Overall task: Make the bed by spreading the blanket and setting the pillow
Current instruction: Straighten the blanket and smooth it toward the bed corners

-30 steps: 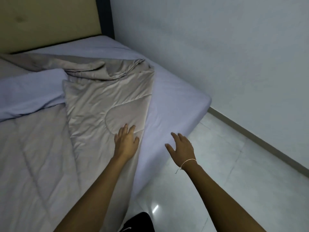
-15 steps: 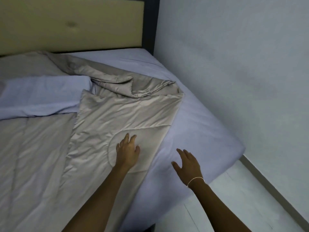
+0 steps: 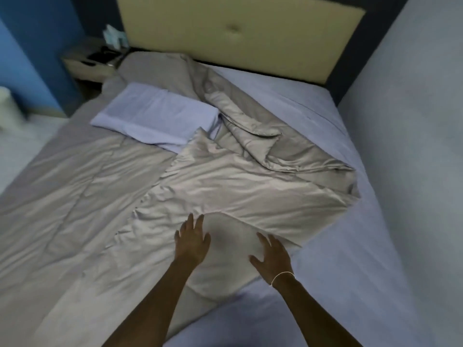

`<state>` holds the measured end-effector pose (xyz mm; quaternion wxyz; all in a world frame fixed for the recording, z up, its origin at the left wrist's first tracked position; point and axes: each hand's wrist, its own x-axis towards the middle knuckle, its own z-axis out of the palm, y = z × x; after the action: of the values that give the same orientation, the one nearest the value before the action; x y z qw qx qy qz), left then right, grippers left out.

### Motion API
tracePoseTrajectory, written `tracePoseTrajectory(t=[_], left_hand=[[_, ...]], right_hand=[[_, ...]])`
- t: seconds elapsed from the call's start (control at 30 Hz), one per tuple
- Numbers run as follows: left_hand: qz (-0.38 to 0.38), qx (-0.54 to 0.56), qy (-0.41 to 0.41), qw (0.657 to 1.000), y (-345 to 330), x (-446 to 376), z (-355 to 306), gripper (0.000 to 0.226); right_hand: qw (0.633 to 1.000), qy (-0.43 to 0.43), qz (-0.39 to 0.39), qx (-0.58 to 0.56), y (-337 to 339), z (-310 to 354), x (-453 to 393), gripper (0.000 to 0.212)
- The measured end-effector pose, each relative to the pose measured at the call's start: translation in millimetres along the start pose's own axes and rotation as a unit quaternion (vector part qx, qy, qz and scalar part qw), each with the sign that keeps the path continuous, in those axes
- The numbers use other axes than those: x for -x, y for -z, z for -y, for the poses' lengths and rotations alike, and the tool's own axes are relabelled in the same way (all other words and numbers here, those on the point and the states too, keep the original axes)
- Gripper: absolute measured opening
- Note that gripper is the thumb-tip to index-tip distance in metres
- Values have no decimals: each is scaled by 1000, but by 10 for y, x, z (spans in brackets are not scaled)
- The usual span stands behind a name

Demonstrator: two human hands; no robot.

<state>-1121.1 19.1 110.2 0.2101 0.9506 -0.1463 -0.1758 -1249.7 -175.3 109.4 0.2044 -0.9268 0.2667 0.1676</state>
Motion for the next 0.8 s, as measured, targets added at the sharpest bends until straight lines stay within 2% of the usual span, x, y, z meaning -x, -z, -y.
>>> tracePoseTrajectory(t=[0.2, 0.37, 0.5, 0.57, 0.67, 0.73, 0.8], left_hand=[[-6, -42, 88, 995, -264, -654, 226, 70], [6, -144, 87, 986, -776, -1633, 598, 80], [-57, -164, 66, 983, -1363, -2375, 957, 95], [-64, -184, 57, 979, -1711, -2546, 1148, 97], [-145, -204, 51, 967, -2219, -2667, 1363, 93], [-192, -207, 40, 959, -2313, -2736, 1412, 88], [-190, -205, 34, 960, -2342, -2759, 1431, 84]], right_hand=[[997, 65, 25, 40, 18, 49, -1338, 76], [994, 99, 19, 30, -284, 155, -2741, 79], [993, 114, 7, 28, -763, 110, -3742, 90], [992, 110, 11, 57, -1117, 26, -3968, 93], [989, 116, -46, 79, -1606, -107, -4160, 88], [984, 134, -83, 79, -1682, -110, -4264, 86], [983, 143, -89, 75, -1713, -132, -4319, 85]])
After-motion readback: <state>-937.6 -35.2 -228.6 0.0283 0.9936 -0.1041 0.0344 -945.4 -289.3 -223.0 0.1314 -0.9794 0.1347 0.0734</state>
